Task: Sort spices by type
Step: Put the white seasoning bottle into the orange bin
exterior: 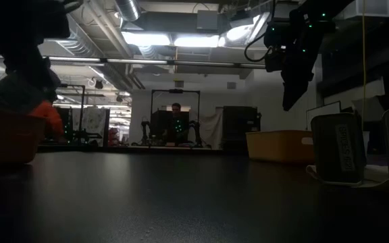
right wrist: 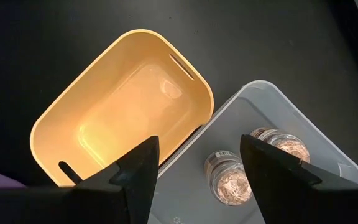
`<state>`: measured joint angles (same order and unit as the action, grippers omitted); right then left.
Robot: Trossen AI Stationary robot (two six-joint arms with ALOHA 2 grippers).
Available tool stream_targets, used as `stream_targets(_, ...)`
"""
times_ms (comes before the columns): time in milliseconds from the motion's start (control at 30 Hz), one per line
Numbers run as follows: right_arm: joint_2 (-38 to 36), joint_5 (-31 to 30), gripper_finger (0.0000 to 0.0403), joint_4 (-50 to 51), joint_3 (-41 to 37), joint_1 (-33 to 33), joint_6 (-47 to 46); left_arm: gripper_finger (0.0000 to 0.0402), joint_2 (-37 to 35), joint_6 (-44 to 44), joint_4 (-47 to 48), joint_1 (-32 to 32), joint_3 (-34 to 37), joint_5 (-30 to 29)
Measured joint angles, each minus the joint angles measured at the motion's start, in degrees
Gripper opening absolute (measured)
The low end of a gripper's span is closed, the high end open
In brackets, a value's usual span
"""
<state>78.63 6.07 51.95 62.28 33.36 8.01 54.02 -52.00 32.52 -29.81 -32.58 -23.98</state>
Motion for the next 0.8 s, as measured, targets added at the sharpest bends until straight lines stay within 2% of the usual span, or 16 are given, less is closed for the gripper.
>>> stream_targets(300,0.00,0.00,0.0225,-0.10,0.00,0.00,0.00,0.0194,0.00,0.02,-0.16,-2.65,0.33,-9.56)
stream_targets(567,0.00,0.00,0.0225,-1.77,0.00,0.00,0.00,0.0191,0.55,1.22,-0.18,-2.84,0.33,-14.36)
stream_targets(800,0.00,0.00,0.0225,-2.28,0.00,0.00,0.00,0.0197,5.35,2.50,-0.23,-2.84,0.33,-17.36)
